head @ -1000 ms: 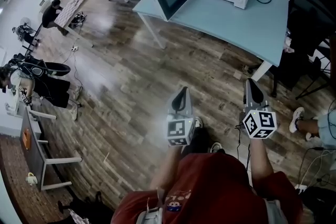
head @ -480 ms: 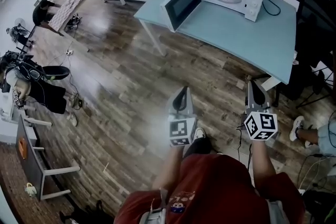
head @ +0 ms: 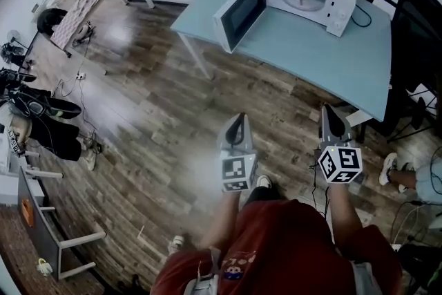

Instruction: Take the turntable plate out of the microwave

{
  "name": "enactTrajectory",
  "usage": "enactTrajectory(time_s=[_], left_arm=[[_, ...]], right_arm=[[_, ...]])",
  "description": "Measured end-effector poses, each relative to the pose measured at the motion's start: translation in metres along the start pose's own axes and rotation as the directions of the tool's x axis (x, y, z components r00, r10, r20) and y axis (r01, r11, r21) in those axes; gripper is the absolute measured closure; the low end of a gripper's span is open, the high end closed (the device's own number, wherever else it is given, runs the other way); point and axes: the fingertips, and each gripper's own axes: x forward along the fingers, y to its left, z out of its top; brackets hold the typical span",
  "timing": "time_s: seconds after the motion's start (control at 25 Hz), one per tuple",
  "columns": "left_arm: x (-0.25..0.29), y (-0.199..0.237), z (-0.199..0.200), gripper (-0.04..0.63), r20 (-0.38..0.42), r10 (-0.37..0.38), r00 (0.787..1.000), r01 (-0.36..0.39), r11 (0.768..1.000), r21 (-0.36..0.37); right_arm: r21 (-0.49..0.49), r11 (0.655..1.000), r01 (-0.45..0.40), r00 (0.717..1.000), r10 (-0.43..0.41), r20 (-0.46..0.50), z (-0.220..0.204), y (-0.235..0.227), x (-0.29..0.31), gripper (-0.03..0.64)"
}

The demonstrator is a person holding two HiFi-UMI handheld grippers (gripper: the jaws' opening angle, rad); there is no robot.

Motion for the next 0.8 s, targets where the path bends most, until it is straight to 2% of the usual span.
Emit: enactTrajectory(time_s=[0.48, 0.8], left_arm=[[0.052, 0.025, 0.006, 0.597, 0.002, -0.050, 0.999, 0.050, 0.999, 0.003], [0.122, 0.018, 0.022, 0.597, 0.015, -0.078, 0.997, 0.077, 0.997, 0.026]], right_arm=[[-0.001, 0.999, 0.042, 0.999, -0.042, -0.004, 0.002, 0.000, 0.048, 0.617], [0.027, 0.998, 0.051, 0.999, -0.051, -0.013, 0.003, -0.041, 0.105, 0.617]])
